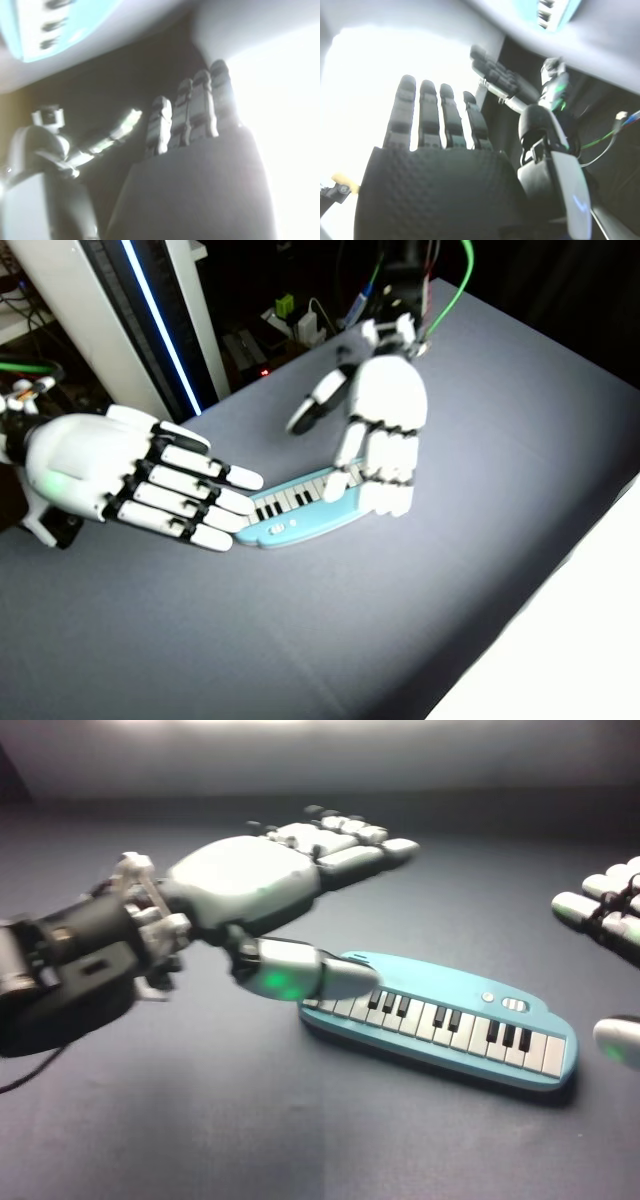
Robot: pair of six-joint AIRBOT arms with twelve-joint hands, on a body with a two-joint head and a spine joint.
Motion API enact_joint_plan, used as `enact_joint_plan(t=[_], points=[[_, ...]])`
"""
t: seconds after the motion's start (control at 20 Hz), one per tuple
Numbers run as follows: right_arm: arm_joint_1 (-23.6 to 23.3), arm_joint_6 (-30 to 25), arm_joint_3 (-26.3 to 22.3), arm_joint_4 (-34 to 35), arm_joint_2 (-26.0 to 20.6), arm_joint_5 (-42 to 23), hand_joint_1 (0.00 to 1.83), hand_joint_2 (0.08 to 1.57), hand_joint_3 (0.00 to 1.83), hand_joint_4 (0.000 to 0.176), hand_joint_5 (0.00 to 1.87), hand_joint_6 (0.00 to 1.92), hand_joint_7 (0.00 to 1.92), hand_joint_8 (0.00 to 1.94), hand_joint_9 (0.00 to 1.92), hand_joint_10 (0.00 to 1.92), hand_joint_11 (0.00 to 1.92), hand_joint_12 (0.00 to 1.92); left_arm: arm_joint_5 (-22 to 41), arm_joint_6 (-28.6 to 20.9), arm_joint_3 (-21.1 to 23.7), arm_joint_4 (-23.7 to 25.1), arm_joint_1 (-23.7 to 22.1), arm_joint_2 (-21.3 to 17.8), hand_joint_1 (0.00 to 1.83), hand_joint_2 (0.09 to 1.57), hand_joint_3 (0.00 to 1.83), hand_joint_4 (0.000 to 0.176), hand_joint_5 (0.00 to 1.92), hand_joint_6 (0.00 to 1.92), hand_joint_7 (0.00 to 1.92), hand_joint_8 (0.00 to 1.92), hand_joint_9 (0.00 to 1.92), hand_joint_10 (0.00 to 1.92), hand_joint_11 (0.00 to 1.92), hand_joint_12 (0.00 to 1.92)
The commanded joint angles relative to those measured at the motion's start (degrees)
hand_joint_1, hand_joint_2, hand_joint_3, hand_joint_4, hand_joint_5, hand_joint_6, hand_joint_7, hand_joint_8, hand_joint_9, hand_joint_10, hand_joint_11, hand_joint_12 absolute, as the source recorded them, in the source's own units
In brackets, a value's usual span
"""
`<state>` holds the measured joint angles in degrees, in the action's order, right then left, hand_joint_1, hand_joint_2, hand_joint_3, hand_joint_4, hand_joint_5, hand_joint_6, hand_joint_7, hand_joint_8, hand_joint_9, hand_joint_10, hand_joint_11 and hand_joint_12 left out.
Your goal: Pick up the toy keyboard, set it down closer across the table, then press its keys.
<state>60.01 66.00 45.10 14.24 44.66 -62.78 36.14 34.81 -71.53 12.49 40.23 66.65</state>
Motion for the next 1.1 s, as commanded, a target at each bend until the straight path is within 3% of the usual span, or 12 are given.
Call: enact_joint_plan(t=[0.0,0.1,0.2,0.25,0.3,0.35,0.4,0.6,0.8,0.85,1.0,1.05], points=[[-0.39,-0.3,-0.04,-1.31,0.2,-4.99,0.0,1.39,0.01,0.052,0.0,0.0,0.0,0.0,0.0,0.0,0.0,0.0,9.28,0.76,0.69,-1.59,-0.06,-0.59,0.46,1.24,0.03,0.091,0.0,0.0,0.0,0.0,0.0,0.0,0.0,0.0],[-0.91,-0.3,0.31,-2.57,0.86,-2.29,0.0,1.4,0.01,0.059,0.0,0.0,0.0,0.0,0.0,0.0,0.0,0.0,13.39,3.17,2.35,-6.37,2.74,-4.15,0.38,1.28,0.03,0.061,0.0,0.0,0.0,0.0,0.0,0.0,0.0,0.0],[-1.96,-0.3,1.17,-3.6,1.96,0.98,0.0,1.41,0.01,0.065,0.0,0.0,0.0,0.0,0.0,0.0,0.0,0.0,17.08,5.13,3.79,-10.67,5.39,-6.76,0.28,1.28,0.03,0.056,0.0,0.0,0.0,0.0,0.0,0.0,0.0,0.0],[-2.75,-0.29,1.75,-4.05,2.6,3.0,0.02,1.42,0.01,0.049,0.03,0.01,0.0,0.0,0.0,0.0,0.0,0.0,18.69,6.25,4.62,-12.7,6.54,-7.9,0.35,1.33,0.02,0.021,0.0,0.0,0.0,0.0,0.0,0.0,0.0,0.0],[-3.37,-0.28,2.32,-4.39,3.25,4.65,0.02,1.42,0.01,0.046,0.04,0.01,0.0,0.0,0.0,0.0,0.0,0.0,20.28,7.09,5.34,-14.33,7.83,-8.86,0.37,1.33,0.01,0.021,0.0,0.0,0.0,0.0,0.0,0.0,0.0,0.0],[-5.06,0.16,3.67,-4.86,4.88,8.13,0.1,1.42,0.0,0.029,0.06,0.02,0.0,0.0,0.0,0.0,0.0,0.0,22.6,7.47,6.03,-16.58,9.79,-9.83,0.43,1.34,0.01,0.004,0.0,0.0,0.0,0.0,0.0,0.0,0.0,0.0],[-5.73,0.64,4.22,-4.89,5.58,9.56,0.11,1.42,0.0,0.026,0.06,0.02,0.0,0.0,0.0,0.0,0.0,0.0,23.56,7.47,6.32,-17.46,10.54,-10.13,0.44,1.35,0.01,0.0,0.0,0.0,0.0,0.0,0.0,0.0,0.0,0.0],[-7.93,3.31,6.38,-4.87,8.48,15.98,0.0,1.43,0.01,0.052,0.13,0.03,0.0,0.0,0.0,0.0,0.0,0.0,25.92,7.49,6.97,-19.74,12.47,-10.65,0.42,1.36,0.01,0.0,0.0,0.0,0.0,0.0,0.0,0.0,0.0,0.0],[-8.32,5.13,7.42,-3.82,9.85,19.24,0.0,1.39,0.0,0.028,0.31,0.03,0.0,0.0,0.0,0.0,0.0,0.0,26.74,7.49,7.11,-20.43,12.93,-10.65,0.44,1.37,0.01,0.02,0.0,0.0,0.0,0.0,0.0,0.0,0.0,0.0],[-8.32,5.31,7.42,-3.48,9.85,19.3,0.0,1.38,0.0,0.0,0.45,0.03,0.0,0.0,0.0,0.0,0.0,0.0,26.99,7.49,7.17,-20.61,13.08,-10.65,0.46,1.37,0.0,0.03,0.0,0.0,0.0,0.0,0.0,0.0,0.0,0.0],[-8.33,5.31,7.14,-3.27,9.42,18.24,0.0,1.4,0.01,0.0,0.22,0.0,0.0,0.0,0.0,0.0,0.0,0.0,28.83,7.5,7.38,-22.4,14.73,-10.73,0.51,1.36,0.0,0.039,0.0,0.0,0.0,0.0,0.0,0.0,0.0,0.0],[-8.33,5.31,6.62,-3.12,8.5,17.15,0.0,1.41,0.01,0.0,0.17,0.0,0.0,0.0,0.0,0.0,0.0,0.0,29.15,7.5,7.45,-22.78,15.07,-10.79,0.49,1.36,0.0,0.031,0.0,0.0,0.0,0.0,0.0,0.0,0.0,0.0]])
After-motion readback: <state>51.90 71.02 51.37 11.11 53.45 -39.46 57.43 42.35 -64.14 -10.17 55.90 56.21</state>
